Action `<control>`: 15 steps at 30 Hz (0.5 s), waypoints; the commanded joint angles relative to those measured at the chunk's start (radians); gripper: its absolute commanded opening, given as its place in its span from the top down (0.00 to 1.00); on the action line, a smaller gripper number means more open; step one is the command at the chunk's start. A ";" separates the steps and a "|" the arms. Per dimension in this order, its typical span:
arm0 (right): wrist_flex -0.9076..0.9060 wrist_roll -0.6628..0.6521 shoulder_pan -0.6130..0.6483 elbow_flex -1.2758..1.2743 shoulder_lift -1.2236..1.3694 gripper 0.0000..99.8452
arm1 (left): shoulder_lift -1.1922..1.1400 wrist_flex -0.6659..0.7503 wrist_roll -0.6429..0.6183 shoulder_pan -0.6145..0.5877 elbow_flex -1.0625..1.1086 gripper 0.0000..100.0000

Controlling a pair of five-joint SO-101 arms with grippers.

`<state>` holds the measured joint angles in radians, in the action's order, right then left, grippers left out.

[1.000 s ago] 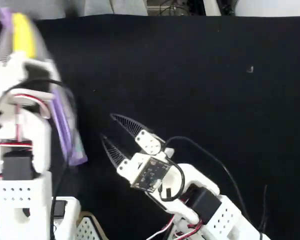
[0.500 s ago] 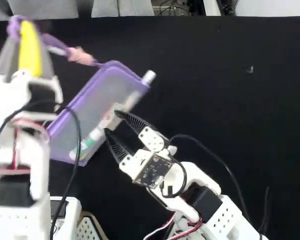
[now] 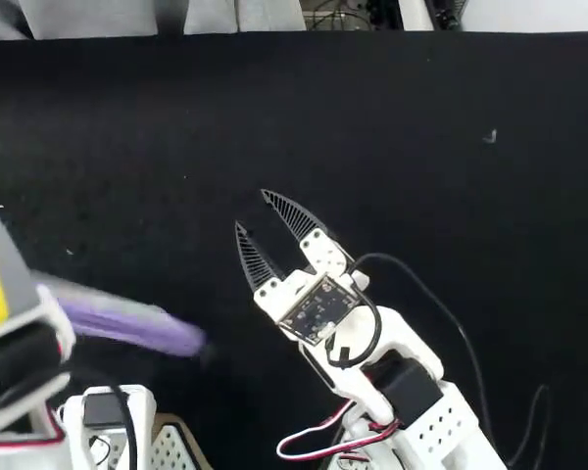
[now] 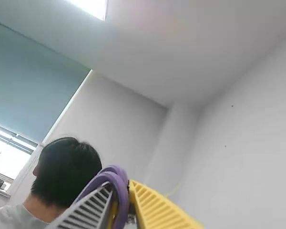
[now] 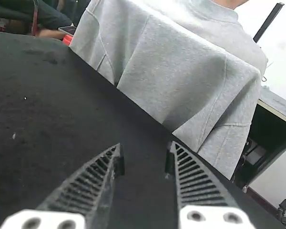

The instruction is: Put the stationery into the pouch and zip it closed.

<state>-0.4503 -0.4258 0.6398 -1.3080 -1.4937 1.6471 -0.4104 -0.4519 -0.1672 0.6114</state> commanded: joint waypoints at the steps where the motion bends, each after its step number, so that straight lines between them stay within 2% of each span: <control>1: 0.025 -0.002 -0.014 0.056 -0.005 0.85 | 0.028 -0.012 0.005 -0.005 -0.054 0.97; 7: 0.025 -0.002 -0.014 0.054 -0.005 0.85 | 0.026 -0.008 0.005 0.008 -0.059 0.97; 15: 0.025 -0.002 -0.014 0.054 -0.005 0.85 | 0.009 0.023 0.012 0.186 -0.061 0.97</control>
<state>-0.4503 -0.4258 0.6398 -1.3080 -1.4937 1.6763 -0.4212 -0.4503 -0.0491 0.5915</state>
